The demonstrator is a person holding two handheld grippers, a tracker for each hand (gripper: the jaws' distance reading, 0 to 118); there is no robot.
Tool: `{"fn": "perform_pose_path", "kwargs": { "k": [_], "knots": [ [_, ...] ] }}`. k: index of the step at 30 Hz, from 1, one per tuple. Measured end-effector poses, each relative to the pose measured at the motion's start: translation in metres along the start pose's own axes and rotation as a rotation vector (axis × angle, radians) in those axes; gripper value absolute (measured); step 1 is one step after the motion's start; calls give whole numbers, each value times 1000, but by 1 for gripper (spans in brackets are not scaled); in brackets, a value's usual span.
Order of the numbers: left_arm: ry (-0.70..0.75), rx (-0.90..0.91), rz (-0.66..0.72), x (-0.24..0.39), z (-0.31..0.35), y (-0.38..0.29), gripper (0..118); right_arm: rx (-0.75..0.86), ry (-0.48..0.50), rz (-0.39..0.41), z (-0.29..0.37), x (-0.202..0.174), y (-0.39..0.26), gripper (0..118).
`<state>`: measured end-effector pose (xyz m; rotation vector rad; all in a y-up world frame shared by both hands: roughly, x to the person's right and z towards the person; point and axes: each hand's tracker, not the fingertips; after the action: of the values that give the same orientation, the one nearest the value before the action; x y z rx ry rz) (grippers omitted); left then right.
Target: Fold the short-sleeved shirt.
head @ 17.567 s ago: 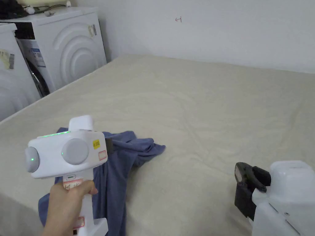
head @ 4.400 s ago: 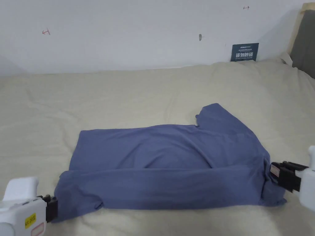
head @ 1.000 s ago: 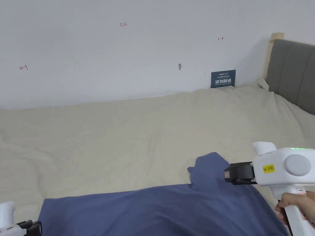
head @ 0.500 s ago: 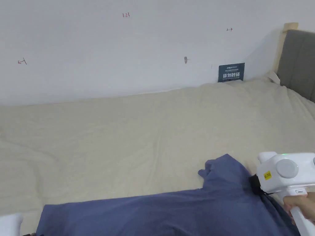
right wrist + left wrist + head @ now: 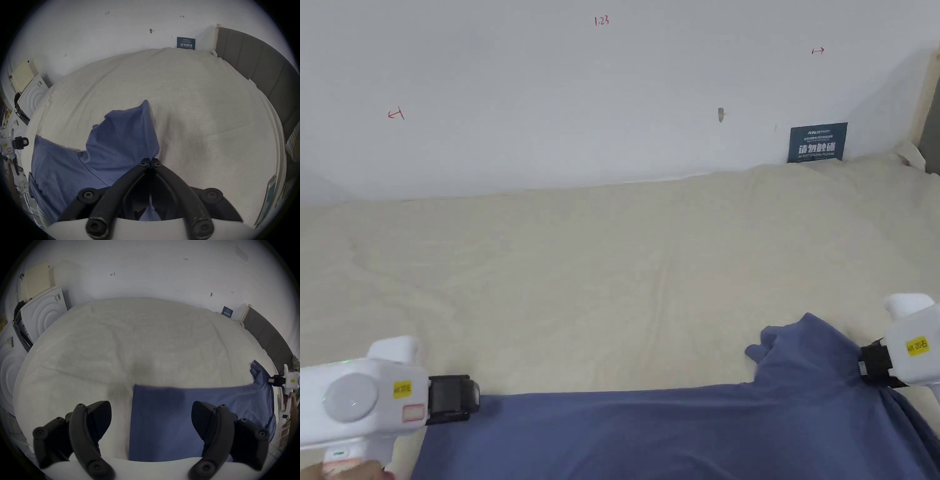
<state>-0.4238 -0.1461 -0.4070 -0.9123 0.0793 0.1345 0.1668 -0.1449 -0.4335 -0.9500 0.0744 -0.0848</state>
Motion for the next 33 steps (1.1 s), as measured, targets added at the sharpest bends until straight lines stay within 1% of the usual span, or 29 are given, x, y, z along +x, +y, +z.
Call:
{"fn": "perform_pose_path", "kwargs": {
  "k": [2, 3, 4, 5, 6, 8, 9, 10, 12, 13, 15, 18, 22, 25, 28, 29, 33],
  "knots": [
    [22, -57, -6, 5, -20, 6, 102, -2, 5, -14, -1, 3, 1, 0],
    [10, -86, -35, 8, -31, 6, 101, -2, 5, -15, -1, 2, 1, 0],
    [26, -104, -40, 10, -40, 7, 98, -5, 5, -16, -1, 2, 1, 0],
    [52, -123, -46, 14, -48, 7, 90, -7, 4, -12, -2, 2, 1, 0],
    [60, -146, -74, 17, -57, 7, 86, -8, 4, -8, -3, 2, 2, 0],
    [68, -142, -53, 21, -61, 3, 85, -12, 0, -4, -4, 2, 2, 0],
    [69, -135, -49, 21, -55, 4, 79, -12, 2, -4, -5, 2, 3, 0],
    [59, -126, -49, 21, -48, 5, 68, -15, 5, -7, -5, 2, 3, 0],
    [64, -113, -82, 21, -41, 3, 23, -16, 6, -9, -6, 2, 4, 0],
    [60, -115, -77, 21, -39, 3, 9, -17, 8, -11, -6, 2, 4, 0],
    [-12, -126, -23, 18, -38, 2, 8, -18, 15, -15, -5, 1, 3, 0],
    [15, -118, -43, 20, -35, 1, 7, -13, 14, -5, 2, 1, 4, 0],
    [1, -89, -59, 20, -11, 5, 7, 4, 21, -2, 16, 5, 8, 0],
    [1, -53, -69, 22, 17, 7, 7, 24, 25, -1, 32, 6, 7, 0],
    [-2, -12, -75, 18, 48, 6, 7, 48, 29, 19, 54, 5, 3, 0],
    [-4, 9, -81, 17, 61, 2, 7, 60, 25, 36, 64, 5, 0, 0],
    [-9, 77, -107, 15, 116, -22, 7, 94, 37, 38, 107, 9, -23, 0]
  ]
}}
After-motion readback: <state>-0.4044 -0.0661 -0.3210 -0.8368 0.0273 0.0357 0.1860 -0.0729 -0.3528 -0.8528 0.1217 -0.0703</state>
